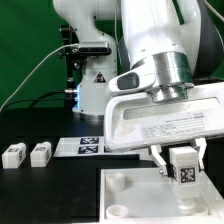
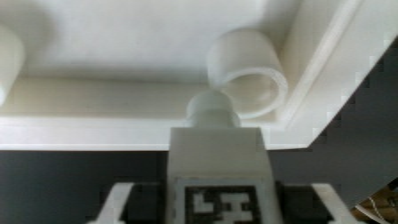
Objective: Assemble one leg
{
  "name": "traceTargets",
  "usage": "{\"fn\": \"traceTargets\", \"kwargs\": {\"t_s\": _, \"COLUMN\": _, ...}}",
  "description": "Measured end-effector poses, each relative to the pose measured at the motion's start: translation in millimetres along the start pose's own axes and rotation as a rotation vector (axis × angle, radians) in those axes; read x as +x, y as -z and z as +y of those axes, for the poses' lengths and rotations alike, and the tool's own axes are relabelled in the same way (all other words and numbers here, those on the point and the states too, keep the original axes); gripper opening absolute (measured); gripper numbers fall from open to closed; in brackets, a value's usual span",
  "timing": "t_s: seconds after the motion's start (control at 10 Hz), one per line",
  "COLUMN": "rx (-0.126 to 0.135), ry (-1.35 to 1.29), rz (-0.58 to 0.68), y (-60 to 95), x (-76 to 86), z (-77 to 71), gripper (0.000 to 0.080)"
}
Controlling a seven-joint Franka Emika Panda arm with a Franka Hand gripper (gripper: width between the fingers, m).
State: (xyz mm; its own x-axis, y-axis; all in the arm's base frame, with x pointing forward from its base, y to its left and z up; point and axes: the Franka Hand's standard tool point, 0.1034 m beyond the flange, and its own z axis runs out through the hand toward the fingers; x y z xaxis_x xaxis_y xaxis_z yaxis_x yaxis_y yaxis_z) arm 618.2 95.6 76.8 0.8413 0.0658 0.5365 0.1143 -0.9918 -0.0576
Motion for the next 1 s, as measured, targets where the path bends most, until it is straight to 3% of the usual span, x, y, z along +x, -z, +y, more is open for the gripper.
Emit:
{"fn": "traceTargets", "kwargs": {"t_s": 0.6, "rx": 0.028, "ry": -0.033, "rz": -0.041, "y": 5.1, "x": -2.4, "z": -20.6, "gripper": 0.0290}}
{"fn": "traceTargets", "kwargs": {"t_s": 1.0, "rx": 0.024, "ry": -0.029, "rz": -0.030, "y": -2.6, "x": -9.7, "z": -20.9, "gripper": 0.0290}}
